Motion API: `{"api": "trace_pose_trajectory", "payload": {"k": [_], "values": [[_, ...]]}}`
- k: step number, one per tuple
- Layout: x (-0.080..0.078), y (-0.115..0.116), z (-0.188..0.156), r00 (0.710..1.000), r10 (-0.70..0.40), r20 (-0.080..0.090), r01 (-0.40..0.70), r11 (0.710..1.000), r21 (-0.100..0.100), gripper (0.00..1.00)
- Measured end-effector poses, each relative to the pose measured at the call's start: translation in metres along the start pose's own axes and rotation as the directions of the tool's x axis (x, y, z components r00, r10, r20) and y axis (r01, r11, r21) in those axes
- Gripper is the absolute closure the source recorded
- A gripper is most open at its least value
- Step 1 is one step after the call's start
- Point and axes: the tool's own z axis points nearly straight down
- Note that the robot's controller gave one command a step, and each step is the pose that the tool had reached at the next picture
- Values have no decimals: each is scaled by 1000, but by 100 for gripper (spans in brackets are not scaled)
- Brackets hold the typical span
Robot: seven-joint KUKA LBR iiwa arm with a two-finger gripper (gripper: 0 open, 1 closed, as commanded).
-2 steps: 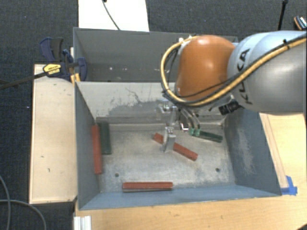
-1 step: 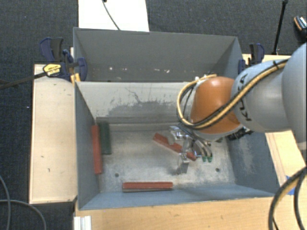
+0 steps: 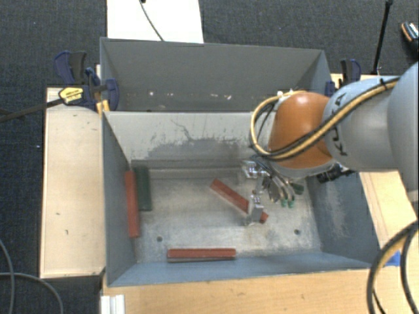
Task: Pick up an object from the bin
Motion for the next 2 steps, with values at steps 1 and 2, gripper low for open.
{"api": "trace_pose_trajectory", "payload": {"k": [1,2], "values": [[1,1,0,1000,5,-1,-5,1000,-1,100],[-7,-30,-179,1000,-9,7,9,1000,1,100]]}}
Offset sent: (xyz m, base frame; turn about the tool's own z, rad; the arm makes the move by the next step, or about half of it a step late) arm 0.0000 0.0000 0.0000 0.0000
